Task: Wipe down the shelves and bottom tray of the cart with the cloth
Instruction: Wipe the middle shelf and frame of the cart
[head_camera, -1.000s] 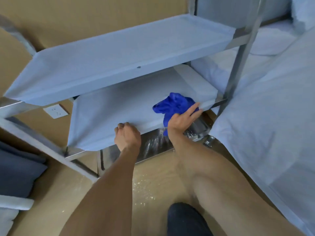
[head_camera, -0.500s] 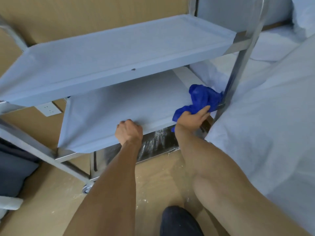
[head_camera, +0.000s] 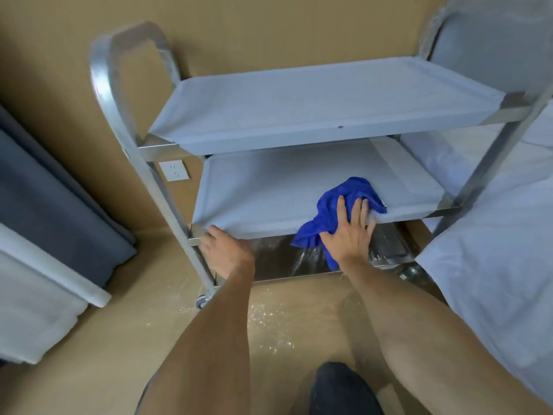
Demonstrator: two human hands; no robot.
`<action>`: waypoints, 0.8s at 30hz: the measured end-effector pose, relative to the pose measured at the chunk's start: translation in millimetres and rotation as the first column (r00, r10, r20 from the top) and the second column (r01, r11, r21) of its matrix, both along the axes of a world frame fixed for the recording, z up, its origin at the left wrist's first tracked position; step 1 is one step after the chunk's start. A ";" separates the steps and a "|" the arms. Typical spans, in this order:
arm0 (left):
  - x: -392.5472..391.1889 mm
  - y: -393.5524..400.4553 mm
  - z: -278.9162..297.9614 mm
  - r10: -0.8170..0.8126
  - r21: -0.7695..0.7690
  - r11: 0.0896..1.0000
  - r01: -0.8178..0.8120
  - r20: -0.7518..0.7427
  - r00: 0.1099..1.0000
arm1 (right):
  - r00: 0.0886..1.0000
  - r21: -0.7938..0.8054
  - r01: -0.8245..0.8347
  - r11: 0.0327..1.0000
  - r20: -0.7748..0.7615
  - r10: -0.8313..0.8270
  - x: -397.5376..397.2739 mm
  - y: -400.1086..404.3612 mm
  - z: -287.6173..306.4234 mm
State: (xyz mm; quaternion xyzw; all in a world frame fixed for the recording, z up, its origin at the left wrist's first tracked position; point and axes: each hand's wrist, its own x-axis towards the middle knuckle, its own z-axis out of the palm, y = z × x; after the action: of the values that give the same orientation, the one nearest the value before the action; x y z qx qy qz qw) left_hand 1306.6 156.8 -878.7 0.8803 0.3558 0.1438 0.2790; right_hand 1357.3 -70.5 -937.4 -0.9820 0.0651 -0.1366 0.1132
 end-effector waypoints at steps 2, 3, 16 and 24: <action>4.1 33.1 -4.4 0.143 -0.056 0.989 -0.140 0.056 0.988 | 0.993 -0.035 -0.104 0.994 -0.054 0.102 3.5 2.0 2.0; 7.4 47.2 -6.2 0.173 -0.097 0.982 -0.165 0.089 0.981 | 0.989 -0.042 -0.131 0.990 -0.071 0.128 3.2 9.1 4.3; 13.4 142.3 -14.0 0.061 -0.085 0.996 -0.033 0.356 0.932 | 0.816 -0.226 -0.578 0.784 -0.117 0.567 15.4 251.8 25.5; 15.6 139.4 -10.7 0.114 -0.131 0.988 -0.080 0.280 0.953 | 0.839 -0.161 -0.515 0.842 0.107 0.534 3.2 295.3 6.2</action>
State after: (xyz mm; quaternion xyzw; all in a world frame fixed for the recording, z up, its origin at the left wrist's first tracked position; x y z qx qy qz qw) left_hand 1322.3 296.2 -889.4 0.8136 0.3622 0.2623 0.3717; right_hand 1360.5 224.8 -931.2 -0.9544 -0.2237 -0.1766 0.0887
